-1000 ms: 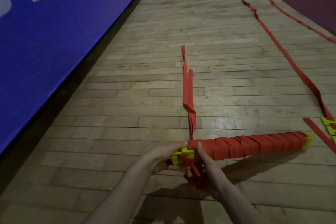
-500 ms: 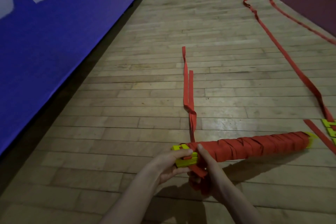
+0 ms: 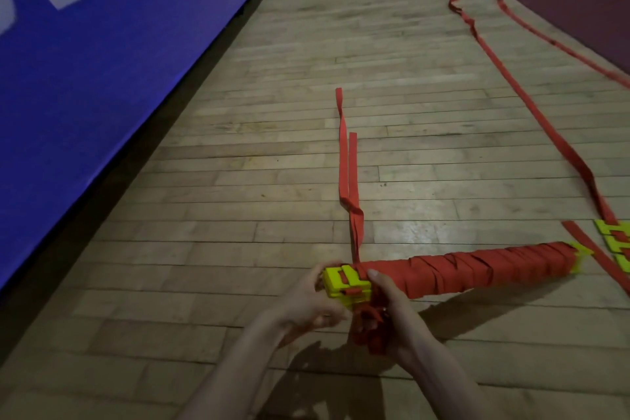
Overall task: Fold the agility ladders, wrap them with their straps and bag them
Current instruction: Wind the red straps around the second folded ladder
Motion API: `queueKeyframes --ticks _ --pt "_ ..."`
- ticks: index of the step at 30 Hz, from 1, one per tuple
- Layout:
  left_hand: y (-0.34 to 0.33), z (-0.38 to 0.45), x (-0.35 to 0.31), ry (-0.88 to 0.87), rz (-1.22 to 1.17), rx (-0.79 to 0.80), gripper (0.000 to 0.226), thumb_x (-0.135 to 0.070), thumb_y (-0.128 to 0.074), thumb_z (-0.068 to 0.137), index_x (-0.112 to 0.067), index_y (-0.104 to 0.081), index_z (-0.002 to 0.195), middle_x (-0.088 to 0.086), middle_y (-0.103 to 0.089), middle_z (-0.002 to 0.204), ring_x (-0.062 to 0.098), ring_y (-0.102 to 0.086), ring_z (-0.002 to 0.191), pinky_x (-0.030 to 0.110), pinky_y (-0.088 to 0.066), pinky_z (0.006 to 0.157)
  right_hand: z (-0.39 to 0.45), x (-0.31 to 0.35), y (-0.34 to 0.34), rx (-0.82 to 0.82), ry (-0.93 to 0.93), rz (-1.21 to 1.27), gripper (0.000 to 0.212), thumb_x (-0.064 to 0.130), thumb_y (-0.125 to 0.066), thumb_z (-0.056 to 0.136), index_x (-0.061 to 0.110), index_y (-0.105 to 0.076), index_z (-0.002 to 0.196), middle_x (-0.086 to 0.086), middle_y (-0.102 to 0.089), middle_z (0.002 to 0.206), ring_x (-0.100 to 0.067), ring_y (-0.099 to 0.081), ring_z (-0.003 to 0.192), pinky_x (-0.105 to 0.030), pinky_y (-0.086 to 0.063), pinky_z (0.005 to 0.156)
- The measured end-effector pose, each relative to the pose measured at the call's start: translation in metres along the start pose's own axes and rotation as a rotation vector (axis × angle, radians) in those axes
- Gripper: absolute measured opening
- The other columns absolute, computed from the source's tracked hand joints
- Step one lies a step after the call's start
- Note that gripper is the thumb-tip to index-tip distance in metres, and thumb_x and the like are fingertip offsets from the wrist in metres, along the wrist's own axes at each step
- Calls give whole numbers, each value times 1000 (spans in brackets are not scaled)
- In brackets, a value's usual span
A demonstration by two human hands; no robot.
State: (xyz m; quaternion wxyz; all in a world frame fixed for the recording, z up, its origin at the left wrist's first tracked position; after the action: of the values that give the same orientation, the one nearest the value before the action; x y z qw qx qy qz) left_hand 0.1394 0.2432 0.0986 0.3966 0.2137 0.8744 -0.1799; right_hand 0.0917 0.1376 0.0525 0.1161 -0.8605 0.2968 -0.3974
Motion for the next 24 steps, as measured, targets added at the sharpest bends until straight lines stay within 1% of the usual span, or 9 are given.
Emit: queueKeyframes --ticks 1,3,5,8,11,14,18,20,24 --pt "4 0 -4 -68 192 -84 69 10 -72 72 -19 -48 129 4 -61 103 12 -63 81 26 -51 66 -1 -1 2 -15 3 -28 38 44 -61 85 8 -68 77 -7 -53 55 -15 -43 45 -28 -34 53" --pt "1 1 -18 -275 566 -217 78 -14 -84 67 -28 -45 132 -6 -54 118 5 -57 100 25 -52 83 -2 -7 3 -33 -22 -67 40 50 -64 78 9 -67 78 -8 -53 58 -20 -47 49 -28 -30 53" --pt "-6 -3 -29 -495 800 -304 66 -25 -82 68 -36 -51 126 -17 -43 125 0 -47 114 18 -42 94 -1 -12 4 -41 -47 -67 43 53 -67 70 11 -68 81 -8 -55 60 -21 -49 52 -28 -30 53" --pt "-15 -9 -33 -685 870 -218 33 -21 -75 75 -35 -61 101 -22 -41 125 -9 -40 119 13 -36 96 -1 -6 1 4 -12 -44 40 47 -62 82 9 -70 96 -7 -64 67 -21 -58 58 -28 -41 55" --pt "-22 -9 -27 -734 974 -61 37 -23 -65 70 -31 -63 106 -19 -35 136 -5 -19 134 6 -17 106 -4 0 -3 54 12 -22 39 43 -60 86 10 -71 104 -9 -74 82 -23 -69 73 -34 -49 68" --pt "-28 -9 -23 -803 1113 3 34 -30 -68 72 -29 -66 106 -12 -36 141 -3 -11 134 5 -7 106 -5 -3 -2 18 -20 -5 41 44 -60 86 8 -68 105 -7 -70 68 -19 -62 63 -29 -44 60" --pt "-16 -4 -29 -797 958 -189 21 -45 -64 76 -26 -72 81 -24 -52 120 2 -43 121 26 -40 101 -1 -10 -1 -2 -58 34 45 50 -63 79 8 -63 94 -3 -51 56 -12 -43 44 -26 -27 54" --pt "-17 -1 -31 -743 844 -305 10 -35 -71 78 -26 -74 81 -31 -52 109 0 -51 112 29 -46 95 1 -12 0 -7 -70 12 51 61 -59 81 11 -64 80 -3 -48 51 -14 -41 43 -27 -28 53" --pt "-13 3 -29 -662 575 -451 9 -12 -72 82 -20 -74 86 -18 -60 98 0 -60 93 28 -58 74 -1 -5 -9 53 -82 -37 54 66 -62 78 12 -66 72 -6 -46 52 -18 -43 46 -27 -35 53"
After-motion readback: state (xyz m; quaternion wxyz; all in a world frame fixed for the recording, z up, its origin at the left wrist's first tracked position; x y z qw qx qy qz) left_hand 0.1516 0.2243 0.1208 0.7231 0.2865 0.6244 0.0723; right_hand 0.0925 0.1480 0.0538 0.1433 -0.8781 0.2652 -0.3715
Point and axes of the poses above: each hand's wrist, its own z-axis towards the middle knuckle, its own y-axis out of the back of the hand, x = y × z, the point moved 8 cm from there along z, towards the middle knuckle
